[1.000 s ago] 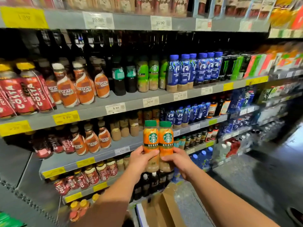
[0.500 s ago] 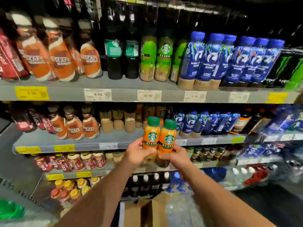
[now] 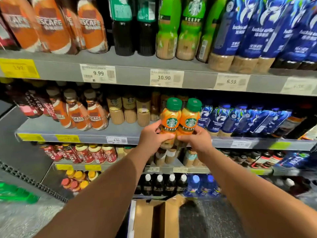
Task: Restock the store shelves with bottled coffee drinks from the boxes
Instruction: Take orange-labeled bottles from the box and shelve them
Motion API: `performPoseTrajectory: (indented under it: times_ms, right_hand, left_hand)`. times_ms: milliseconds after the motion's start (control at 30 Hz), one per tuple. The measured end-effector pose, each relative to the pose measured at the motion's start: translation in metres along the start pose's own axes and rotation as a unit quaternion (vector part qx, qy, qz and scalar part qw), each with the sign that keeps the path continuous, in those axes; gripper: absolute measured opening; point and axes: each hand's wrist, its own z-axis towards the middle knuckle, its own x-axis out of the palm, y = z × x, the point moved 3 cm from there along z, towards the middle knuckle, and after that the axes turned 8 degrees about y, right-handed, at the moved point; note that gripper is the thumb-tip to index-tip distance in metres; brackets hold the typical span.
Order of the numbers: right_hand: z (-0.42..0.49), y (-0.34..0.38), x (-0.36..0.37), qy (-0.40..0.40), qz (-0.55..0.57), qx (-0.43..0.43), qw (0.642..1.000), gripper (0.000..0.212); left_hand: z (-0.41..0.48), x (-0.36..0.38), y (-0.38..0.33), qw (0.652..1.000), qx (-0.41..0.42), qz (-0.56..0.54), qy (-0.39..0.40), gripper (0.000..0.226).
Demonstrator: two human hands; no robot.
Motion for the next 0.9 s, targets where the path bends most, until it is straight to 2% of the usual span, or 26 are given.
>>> performPoseTrajectory:
  times_ms: [233, 433, 600, 733, 900]
  right_hand:
    - [0.032, -0.003, 0.000, -0.020, -0.045, -0.039, 0.998, 0.040]
    - [0.059, -0.010, 0.001, -0.053, -0.066, -0.039, 0.996, 0.041]
    - [0.074, -0.011, 0.001, -0.073, -0.080, -0.042, 0.993, 0.043]
    - [0.080, -0.016, 0.000, -0.090, -0.110, -0.015, 0.990, 0.047]
    - [0.081, -0.023, -0.002, -0.103, -0.144, -0.024, 0.984, 0.044]
  left_hand:
    - [0.021, 0.002, 0.017, 0.998, 0.043, -0.011, -0.038, 0.056]
    - [0.051, -0.001, 0.021, 0.997, 0.040, -0.044, -0.040, 0.066]
    - [0.065, 0.001, 0.018, 0.996, 0.052, -0.043, -0.053, 0.054]
    - [0.072, 0.005, 0.022, 0.998, 0.031, -0.026, -0.038, 0.052]
    - [0.076, 0.008, 0.037, 0.997, 0.011, -0.035, -0.069, 0.066]
